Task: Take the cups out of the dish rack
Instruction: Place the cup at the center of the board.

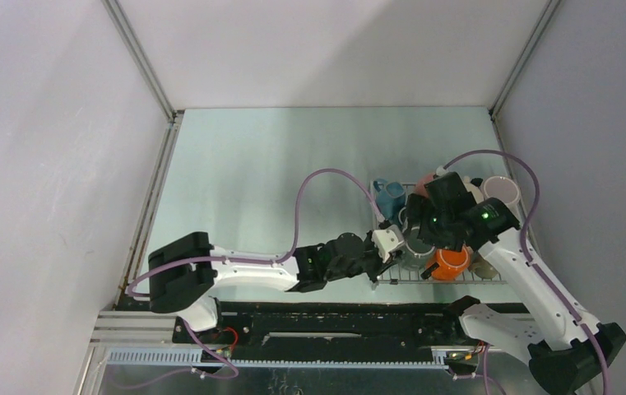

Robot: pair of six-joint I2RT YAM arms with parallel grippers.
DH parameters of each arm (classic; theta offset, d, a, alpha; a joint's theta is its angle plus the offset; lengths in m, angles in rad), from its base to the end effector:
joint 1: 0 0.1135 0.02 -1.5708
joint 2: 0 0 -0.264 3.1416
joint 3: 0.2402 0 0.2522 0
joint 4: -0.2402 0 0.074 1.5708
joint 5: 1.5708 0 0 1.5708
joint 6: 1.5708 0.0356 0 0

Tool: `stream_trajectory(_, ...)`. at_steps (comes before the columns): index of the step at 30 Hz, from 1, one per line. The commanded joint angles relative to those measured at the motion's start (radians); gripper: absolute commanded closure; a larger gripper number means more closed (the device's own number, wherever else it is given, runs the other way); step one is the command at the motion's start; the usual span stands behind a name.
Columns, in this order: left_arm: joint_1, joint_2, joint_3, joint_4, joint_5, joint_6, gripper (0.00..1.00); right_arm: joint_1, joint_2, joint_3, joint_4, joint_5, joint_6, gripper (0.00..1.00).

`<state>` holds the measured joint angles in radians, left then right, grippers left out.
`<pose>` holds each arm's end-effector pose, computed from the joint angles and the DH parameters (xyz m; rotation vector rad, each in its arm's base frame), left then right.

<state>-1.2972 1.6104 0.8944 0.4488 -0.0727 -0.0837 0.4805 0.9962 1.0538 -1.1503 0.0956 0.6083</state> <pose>0.0998 -0.3462 0.2329 1.0583 1.6188 -0.8854 0.1505 0.0746 0.3119 0.2020 2.6676 0.2282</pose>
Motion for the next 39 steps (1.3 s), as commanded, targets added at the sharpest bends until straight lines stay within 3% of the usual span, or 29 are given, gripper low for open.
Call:
stream_trajectory(1,0.020,-0.048,0.022,0.065,-0.010,-0.052,1.00,0.006,-0.047,0.075,0.057,-0.029,0.001,0.00)
stream_trajectory(22,0.071,-0.178,-0.055,0.051,-0.006,-0.196,1.00,0.006,-0.154,0.130,0.114,-0.024,0.007,0.00)
stream_trajectory(39,0.261,-0.436,-0.075,-0.118,0.097,-0.404,1.00,0.046,-0.220,0.134,0.360,-0.017,-0.084,0.00)
